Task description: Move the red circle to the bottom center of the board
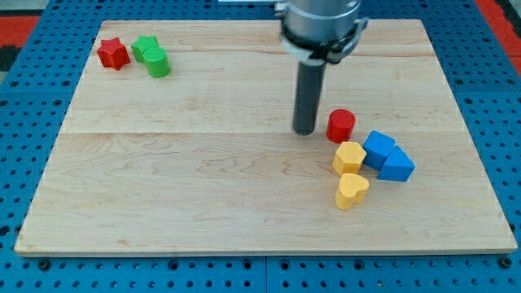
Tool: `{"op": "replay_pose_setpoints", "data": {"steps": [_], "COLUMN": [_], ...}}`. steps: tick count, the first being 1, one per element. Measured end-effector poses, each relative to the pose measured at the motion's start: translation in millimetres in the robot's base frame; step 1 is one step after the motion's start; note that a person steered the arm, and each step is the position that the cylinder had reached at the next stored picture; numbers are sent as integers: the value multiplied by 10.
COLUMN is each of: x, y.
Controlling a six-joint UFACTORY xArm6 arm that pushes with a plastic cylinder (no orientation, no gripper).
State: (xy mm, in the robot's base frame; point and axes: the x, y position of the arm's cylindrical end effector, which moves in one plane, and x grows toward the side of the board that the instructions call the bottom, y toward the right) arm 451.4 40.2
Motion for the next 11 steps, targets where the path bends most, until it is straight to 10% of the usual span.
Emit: {"op": "replay_pose_setpoints", "data": {"steps": [2, 3, 5, 11], "x": [-850, -488, -226, 863], "y": [594, 1279, 238, -235]}}
